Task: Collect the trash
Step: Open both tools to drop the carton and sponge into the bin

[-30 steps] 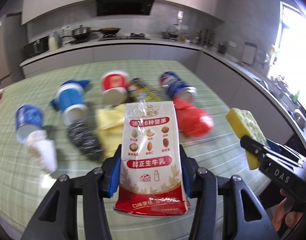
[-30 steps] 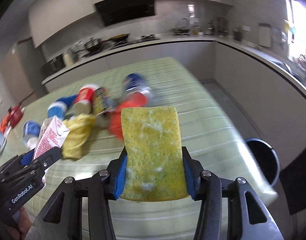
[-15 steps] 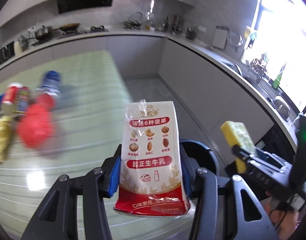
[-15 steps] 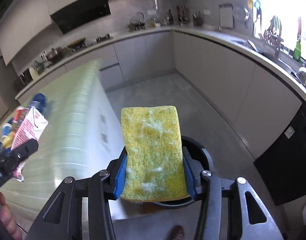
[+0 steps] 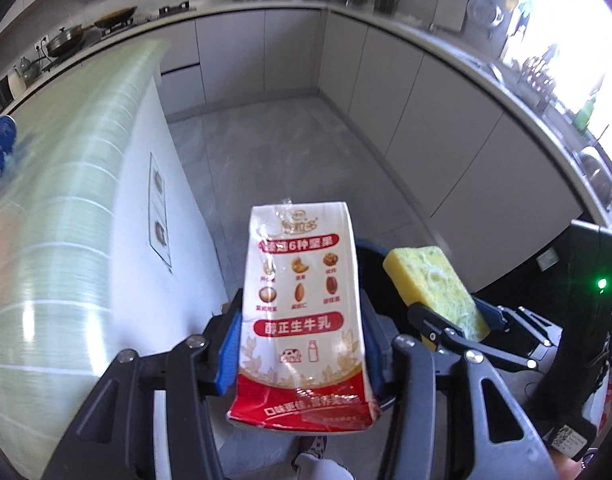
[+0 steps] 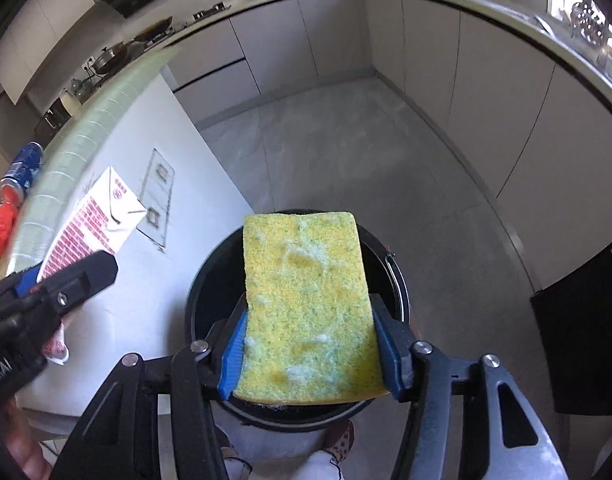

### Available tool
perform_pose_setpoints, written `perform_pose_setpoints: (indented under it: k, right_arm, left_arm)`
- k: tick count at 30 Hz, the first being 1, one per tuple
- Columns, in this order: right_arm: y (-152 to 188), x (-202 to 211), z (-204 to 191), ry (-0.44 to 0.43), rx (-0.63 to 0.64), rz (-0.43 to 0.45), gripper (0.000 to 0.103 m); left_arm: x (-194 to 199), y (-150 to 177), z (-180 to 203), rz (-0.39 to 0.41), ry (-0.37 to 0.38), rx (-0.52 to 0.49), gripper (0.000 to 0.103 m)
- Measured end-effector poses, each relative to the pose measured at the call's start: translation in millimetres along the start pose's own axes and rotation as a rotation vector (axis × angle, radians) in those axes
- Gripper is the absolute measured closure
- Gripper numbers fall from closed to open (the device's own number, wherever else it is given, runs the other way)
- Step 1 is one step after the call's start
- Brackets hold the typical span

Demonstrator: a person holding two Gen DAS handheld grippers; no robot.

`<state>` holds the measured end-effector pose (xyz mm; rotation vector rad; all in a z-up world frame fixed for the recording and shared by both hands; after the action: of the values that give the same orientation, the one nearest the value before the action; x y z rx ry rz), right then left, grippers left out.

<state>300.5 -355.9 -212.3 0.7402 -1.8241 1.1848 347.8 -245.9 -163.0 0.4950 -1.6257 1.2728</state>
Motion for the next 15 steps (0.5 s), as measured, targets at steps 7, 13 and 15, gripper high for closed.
perform_pose_setpoints:
  k: [7,13,15]
  right_arm:
    - [-10,-16,11,0.027,0.016,-0.005,0.032]
    - [-21,5,17,0.059,-0.026,0.047,0.032]
    - [-27,22,18,0.063,-0.045,0.086,0.032]
  left_arm:
    - [-23,-5,12,-0.071,-0.041,-0.005,0.026]
    - [-6,-16,12,-0.04,-0.043,0.029,0.025]
    - [7,-22,17,-0.015,-0.044,0.029,0.025]
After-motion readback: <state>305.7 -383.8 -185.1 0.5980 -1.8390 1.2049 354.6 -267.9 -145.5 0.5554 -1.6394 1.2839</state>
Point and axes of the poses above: each gripper's, at about its wrist camera, not at the fingertips, and x roughly against the way its jaws point, z to its right, y to its underside, the point moved 2 cm from there along -x, roughly the way its jaws point, and after that the axes turned 6 degrees about -x, right-handed, at the moved point
